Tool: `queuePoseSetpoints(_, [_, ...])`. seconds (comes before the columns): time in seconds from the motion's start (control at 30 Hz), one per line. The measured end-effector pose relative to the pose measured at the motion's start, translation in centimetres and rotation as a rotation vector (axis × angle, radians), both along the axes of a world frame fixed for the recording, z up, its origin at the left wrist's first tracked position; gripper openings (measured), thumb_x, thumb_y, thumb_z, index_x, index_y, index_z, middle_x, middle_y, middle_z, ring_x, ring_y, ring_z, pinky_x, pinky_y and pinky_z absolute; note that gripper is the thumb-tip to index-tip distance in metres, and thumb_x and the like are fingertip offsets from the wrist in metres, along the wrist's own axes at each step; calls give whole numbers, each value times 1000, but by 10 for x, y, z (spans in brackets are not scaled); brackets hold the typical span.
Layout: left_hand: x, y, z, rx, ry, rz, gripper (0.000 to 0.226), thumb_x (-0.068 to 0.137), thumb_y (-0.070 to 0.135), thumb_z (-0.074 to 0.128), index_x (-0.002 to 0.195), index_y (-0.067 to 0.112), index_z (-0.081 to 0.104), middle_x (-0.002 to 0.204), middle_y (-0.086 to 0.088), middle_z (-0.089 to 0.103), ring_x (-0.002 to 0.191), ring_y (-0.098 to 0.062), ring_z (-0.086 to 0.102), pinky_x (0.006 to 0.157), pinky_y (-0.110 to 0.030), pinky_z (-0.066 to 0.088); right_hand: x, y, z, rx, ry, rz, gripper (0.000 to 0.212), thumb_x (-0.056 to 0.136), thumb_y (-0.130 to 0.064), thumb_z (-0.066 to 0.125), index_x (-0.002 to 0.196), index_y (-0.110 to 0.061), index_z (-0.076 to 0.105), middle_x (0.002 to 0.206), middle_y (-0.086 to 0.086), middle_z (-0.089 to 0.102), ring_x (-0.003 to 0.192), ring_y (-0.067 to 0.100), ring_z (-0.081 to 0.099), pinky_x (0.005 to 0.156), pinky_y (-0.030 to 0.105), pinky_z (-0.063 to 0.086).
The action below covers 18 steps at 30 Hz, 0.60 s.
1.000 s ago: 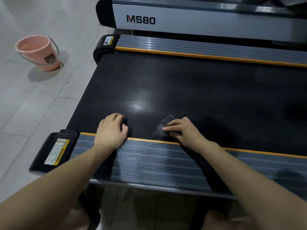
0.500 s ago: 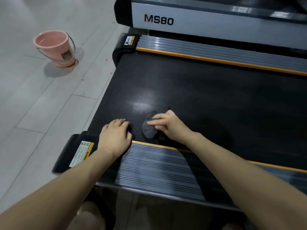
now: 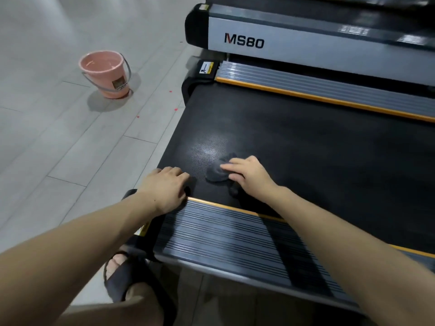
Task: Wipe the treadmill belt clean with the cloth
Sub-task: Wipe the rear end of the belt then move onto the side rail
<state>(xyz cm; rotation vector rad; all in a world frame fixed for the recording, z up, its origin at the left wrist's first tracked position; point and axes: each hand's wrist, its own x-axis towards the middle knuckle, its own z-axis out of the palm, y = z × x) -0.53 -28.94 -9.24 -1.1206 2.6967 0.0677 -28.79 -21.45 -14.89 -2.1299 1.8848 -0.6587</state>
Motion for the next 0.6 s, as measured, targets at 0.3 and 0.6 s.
queuePoseSetpoints(0.3, [-7,32,-20,91,242,210,37,96,31,46,130,24,58,137,1,57,129,-25,50,103,-42,42,-26,74,35,98,-38,100,35,86,-13,73,115,-33,72,118,-23,65,99,-2,54,88,23,40])
queuePoseSetpoints(0.6, [31,21,-21,3,348,370,37,95,30,48,128,23,62,138,-2,58,131,-26,50,106,-47,40,82,-55,18,115,-86,-106,36,95,-17,60,128,-30,65,123,-4,63,108,29,55,104,33,36])
